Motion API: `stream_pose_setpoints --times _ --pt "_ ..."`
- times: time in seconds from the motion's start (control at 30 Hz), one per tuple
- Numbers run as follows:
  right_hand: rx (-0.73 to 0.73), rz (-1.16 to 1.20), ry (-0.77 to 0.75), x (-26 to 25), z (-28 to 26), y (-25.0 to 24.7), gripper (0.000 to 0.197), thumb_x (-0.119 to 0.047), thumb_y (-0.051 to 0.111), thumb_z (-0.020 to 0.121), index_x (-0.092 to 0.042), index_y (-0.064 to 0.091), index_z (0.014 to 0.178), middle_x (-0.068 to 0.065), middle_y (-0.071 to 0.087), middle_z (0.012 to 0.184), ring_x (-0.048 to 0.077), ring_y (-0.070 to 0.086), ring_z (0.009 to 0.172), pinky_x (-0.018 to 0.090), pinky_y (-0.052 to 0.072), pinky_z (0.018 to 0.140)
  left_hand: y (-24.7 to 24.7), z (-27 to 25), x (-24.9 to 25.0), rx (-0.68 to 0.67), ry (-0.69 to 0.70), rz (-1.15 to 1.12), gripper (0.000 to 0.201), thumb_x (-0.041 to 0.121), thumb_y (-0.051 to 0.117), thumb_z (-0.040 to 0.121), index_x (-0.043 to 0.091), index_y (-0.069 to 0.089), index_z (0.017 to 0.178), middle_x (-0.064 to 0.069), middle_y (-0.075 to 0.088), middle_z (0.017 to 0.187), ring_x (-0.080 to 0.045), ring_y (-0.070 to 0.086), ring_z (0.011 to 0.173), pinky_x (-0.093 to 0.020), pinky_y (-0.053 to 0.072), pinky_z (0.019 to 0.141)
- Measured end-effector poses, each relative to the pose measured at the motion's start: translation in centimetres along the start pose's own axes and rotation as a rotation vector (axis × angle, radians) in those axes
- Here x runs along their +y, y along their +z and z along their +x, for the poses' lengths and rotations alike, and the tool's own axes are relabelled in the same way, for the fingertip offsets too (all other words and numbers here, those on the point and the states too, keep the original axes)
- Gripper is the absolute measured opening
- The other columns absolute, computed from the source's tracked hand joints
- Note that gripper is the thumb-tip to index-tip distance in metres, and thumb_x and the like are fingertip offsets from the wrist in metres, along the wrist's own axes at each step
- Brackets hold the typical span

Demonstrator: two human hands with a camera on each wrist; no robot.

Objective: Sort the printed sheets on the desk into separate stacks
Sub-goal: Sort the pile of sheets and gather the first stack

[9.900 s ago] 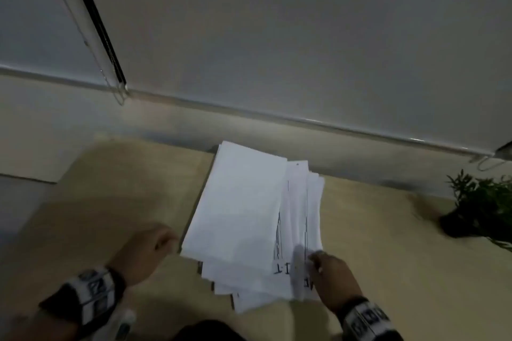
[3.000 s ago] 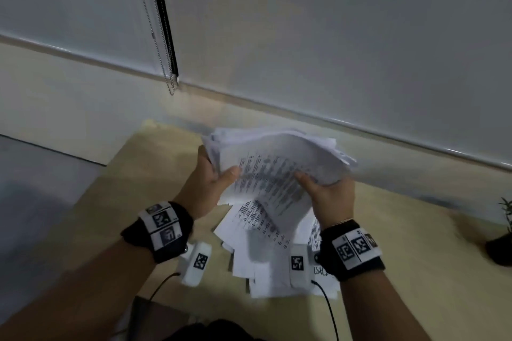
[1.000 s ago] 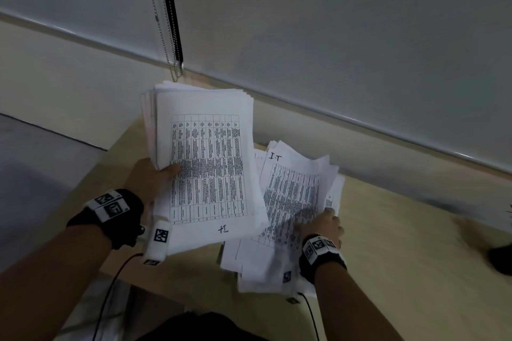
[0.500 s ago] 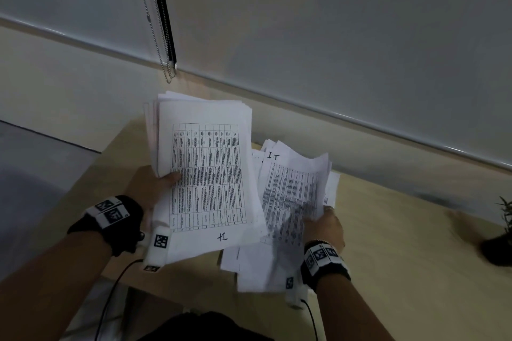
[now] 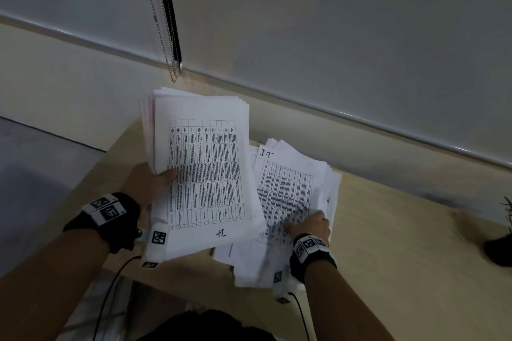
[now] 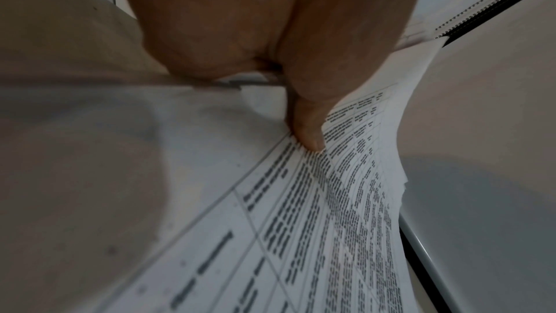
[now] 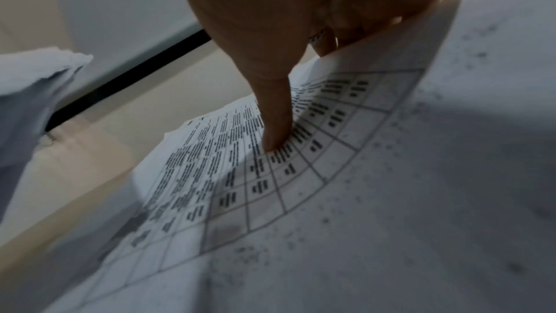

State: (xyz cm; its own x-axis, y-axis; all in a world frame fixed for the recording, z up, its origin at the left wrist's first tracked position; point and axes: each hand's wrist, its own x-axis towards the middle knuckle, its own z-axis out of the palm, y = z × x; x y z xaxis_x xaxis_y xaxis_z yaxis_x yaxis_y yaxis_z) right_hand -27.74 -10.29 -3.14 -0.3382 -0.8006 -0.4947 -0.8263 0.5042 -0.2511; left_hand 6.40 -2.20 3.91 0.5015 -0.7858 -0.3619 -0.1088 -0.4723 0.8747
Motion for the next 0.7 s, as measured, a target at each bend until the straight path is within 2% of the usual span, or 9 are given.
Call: stream_pose_setpoints --times 0.1,0.17,0.2,0.27,0.37,0.43,0.53,0.63,0.7 --pt "-0.016 0.161 0.005 0.1 0.3 -0.1 0.085 -0.029 0.084 0.073 -0.002 0.034 0.136 0.022 0.053 0.132 0.039 0.056 0.119 0.044 0.05 0.097 0.0 0.4 -0.6 -0.004 -0.02 -0.044 0.03 0.026 0.073 0.087 0.01 0.072 0.113 -0.01 0.075 0.109 -0.03 0.07 0.1 -0.05 0.049 0.1" --pt "0.018 0.224 -0.008 0.6 0.2 -0.4 0.06 -0.019 0.078 0.079 -0.003 0.044 0.126 0.023 0.061 0.122 0.039 0.063 0.109 0.044 0.055 0.09 0.1 0.4 -0.7 0.002 -0.034 -0.032 0.029 0.025 0.072 0.088 0.008 0.071 0.111 -0.01 0.074 0.107 -0.028 0.07 0.094 -0.044 0.051 0.094" --pt "0.038 0.23 -0.026 0.7 0.0 -0.8 0.046 -0.017 0.073 0.081 -0.004 0.051 0.119 0.023 0.064 0.117 0.039 0.065 0.103 0.043 0.056 0.086 0.1 0.5 -0.8 0.0 -0.048 -0.041 0.026 0.024 0.072 0.088 0.008 0.071 0.109 -0.01 0.074 0.105 -0.027 0.07 0.092 -0.042 0.051 0.091" --pt "0.077 0.242 -0.072 1.3 -0.3 -1.8 0.028 -0.019 0.067 0.085 -0.004 0.059 0.107 0.022 0.068 0.106 0.039 0.067 0.093 0.04 0.057 0.079 -0.1 0.6 -1.3 -0.013 -0.081 -0.066 0.023 0.027 0.075 0.085 0.012 0.073 0.102 -0.01 0.076 0.103 -0.031 0.072 0.093 -0.048 0.053 0.092" --pt "0.143 0.274 -0.176 2.2 -1.0 -4.3 0.024 -0.02 0.067 0.087 -0.003 0.064 0.103 0.02 0.068 0.095 0.038 0.065 0.085 0.038 0.053 0.071 0.0 0.6 -2.2 -0.062 -0.148 -0.128 0.029 0.029 0.079 0.081 0.013 0.073 0.104 -0.011 0.077 0.103 -0.035 0.073 0.096 -0.057 0.053 0.093" --pt "0.199 0.334 -0.238 2.7 -1.6 -6.5 0.02 -0.017 0.067 0.087 -0.004 0.063 0.101 0.015 0.064 0.087 0.034 0.06 0.076 0.033 0.045 0.066 0.8 0.1 -2.3 -0.071 -0.195 -0.164 0.031 0.022 0.077 0.082 0.012 0.071 0.111 -0.012 0.075 0.107 -0.035 0.069 0.103 -0.054 0.049 0.096" --pt "0.345 0.412 -0.315 2.8 -2.7 -10.4 0.021 -0.013 0.068 0.085 -0.002 0.064 0.102 0.01 0.058 0.08 0.036 0.063 0.08 0.03 0.039 0.066 2.3 -0.3 -2.2 -0.144 -0.201 -0.072 0.042 0.026 0.078 0.079 0.014 0.067 0.117 -0.009 0.072 0.114 -0.035 0.062 0.115 -0.054 0.043 0.103" --pt "0.493 0.465 -0.378 1.9 -3.3 -14.7 0.023 -0.016 0.072 0.082 0.001 0.066 0.096 0.014 0.06 0.077 0.035 0.065 0.08 0.029 0.037 0.065 3.5 -0.3 -2.2 -0.144 -0.277 0.02 0.024 0.029 0.075 0.085 0.011 0.062 0.096 -0.008 0.066 0.096 -0.033 0.062 0.097 -0.053 0.05 0.095" --pt "0.546 0.509 -0.414 1.2 -3.7 -17.2 0.024 -0.018 0.074 0.081 0.001 0.067 0.093 0.013 0.061 0.076 0.029 0.064 0.075 0.028 0.038 0.065 4.3 0.1 -2.5 -0.163 -0.287 0.099 0.04 0.036 0.076 0.083 0.008 0.061 0.107 -0.011 0.067 0.109 -0.034 0.061 0.102 -0.048 0.053 0.088"
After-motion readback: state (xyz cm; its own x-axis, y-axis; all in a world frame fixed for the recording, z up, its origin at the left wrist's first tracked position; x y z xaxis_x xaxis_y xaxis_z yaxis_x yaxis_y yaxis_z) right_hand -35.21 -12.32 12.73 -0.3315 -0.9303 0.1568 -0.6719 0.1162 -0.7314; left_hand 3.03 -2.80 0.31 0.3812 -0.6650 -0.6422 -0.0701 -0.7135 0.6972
